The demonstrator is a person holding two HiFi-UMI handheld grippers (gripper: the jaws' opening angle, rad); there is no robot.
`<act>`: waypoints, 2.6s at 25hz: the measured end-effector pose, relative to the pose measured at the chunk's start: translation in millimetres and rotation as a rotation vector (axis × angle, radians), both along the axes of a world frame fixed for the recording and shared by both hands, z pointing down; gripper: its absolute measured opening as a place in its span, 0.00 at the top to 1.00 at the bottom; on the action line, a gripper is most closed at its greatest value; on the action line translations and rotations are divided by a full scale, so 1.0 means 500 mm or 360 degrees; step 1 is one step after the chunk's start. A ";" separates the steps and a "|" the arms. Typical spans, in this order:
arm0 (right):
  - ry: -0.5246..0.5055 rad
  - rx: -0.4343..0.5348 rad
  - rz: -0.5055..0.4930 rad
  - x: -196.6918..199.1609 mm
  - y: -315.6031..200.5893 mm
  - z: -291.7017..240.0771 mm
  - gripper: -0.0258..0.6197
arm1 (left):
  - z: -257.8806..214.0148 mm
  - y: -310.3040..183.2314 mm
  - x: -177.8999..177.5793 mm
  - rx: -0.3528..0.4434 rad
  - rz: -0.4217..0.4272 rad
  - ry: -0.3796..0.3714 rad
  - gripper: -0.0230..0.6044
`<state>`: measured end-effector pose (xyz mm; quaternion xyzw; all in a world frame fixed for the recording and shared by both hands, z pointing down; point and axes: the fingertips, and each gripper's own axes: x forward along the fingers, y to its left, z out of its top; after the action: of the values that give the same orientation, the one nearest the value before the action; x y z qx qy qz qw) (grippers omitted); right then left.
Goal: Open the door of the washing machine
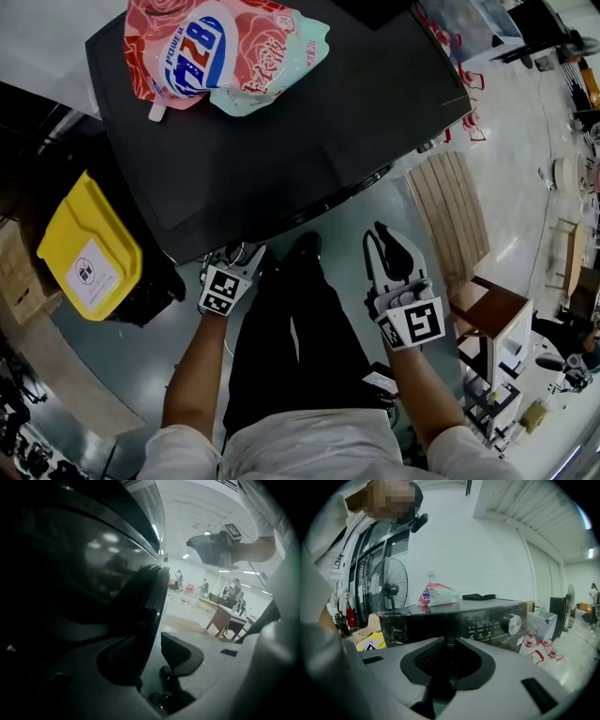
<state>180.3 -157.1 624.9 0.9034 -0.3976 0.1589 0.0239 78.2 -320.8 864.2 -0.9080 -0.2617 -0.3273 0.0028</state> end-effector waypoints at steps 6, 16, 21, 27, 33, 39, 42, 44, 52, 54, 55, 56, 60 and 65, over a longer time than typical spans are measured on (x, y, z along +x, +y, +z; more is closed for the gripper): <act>-0.0042 0.0021 0.0021 0.008 0.007 0.059 0.83 | 0.030 0.011 0.006 -0.0014 0.0023 -0.0010 0.79; 0.0005 0.0016 0.0069 0.025 0.060 0.064 0.83 | 0.033 0.018 0.004 -0.0015 0.0040 -0.0040 0.81; 0.0007 0.0011 0.0144 0.033 0.130 0.075 0.83 | 0.029 0.024 0.003 -0.0043 -0.0052 -0.0038 0.81; -0.0020 0.0040 0.0181 0.002 0.202 0.107 0.83 | 0.032 0.082 -0.039 -0.0027 -0.0026 -0.0056 0.82; -0.0026 0.0080 0.0218 -0.053 0.302 0.118 0.83 | 0.047 0.237 -0.133 -0.0038 -0.0117 -0.0103 0.82; 0.0007 0.0087 0.0266 -0.099 0.415 0.102 0.83 | 0.044 0.410 -0.194 -0.0104 -0.0289 -0.0142 0.80; -0.0002 0.0072 0.0302 -0.121 0.473 0.117 0.83 | 0.050 0.506 -0.208 -0.0139 -0.0329 -0.0165 0.79; -0.0019 0.0072 0.0349 -0.136 0.506 0.125 0.83 | 0.049 0.562 -0.213 -0.0170 -0.0355 -0.0179 0.78; -0.0045 0.0075 0.0531 -0.195 0.645 0.135 0.83 | 0.051 0.805 -0.191 -0.0376 -0.0380 -0.0303 0.76; -0.0034 0.0078 0.0575 -0.204 0.675 0.133 0.83 | 0.047 0.871 -0.176 -0.0483 -0.0308 -0.0333 0.76; -0.0031 0.0076 0.0600 -0.211 0.690 0.132 0.83 | 0.042 0.910 -0.171 -0.0573 -0.0247 -0.0356 0.74; -0.0029 0.0070 0.0627 -0.218 0.706 0.131 0.83 | 0.035 0.952 -0.167 -0.0676 -0.0166 -0.0382 0.66; -0.0037 0.0052 0.0726 -0.246 0.762 0.125 0.83 | -0.012 1.061 -0.149 -0.0900 0.0188 -0.0412 0.53; -0.0040 0.0055 0.0708 -0.256 0.764 0.124 0.83 | -0.074 1.002 -0.117 -0.0991 0.0223 -0.0237 0.70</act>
<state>52.3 225.1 687.1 0.9671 -0.1914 0.1646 -0.0323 19.8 180.5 827.3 -0.8186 -0.4105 -0.2960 -0.2716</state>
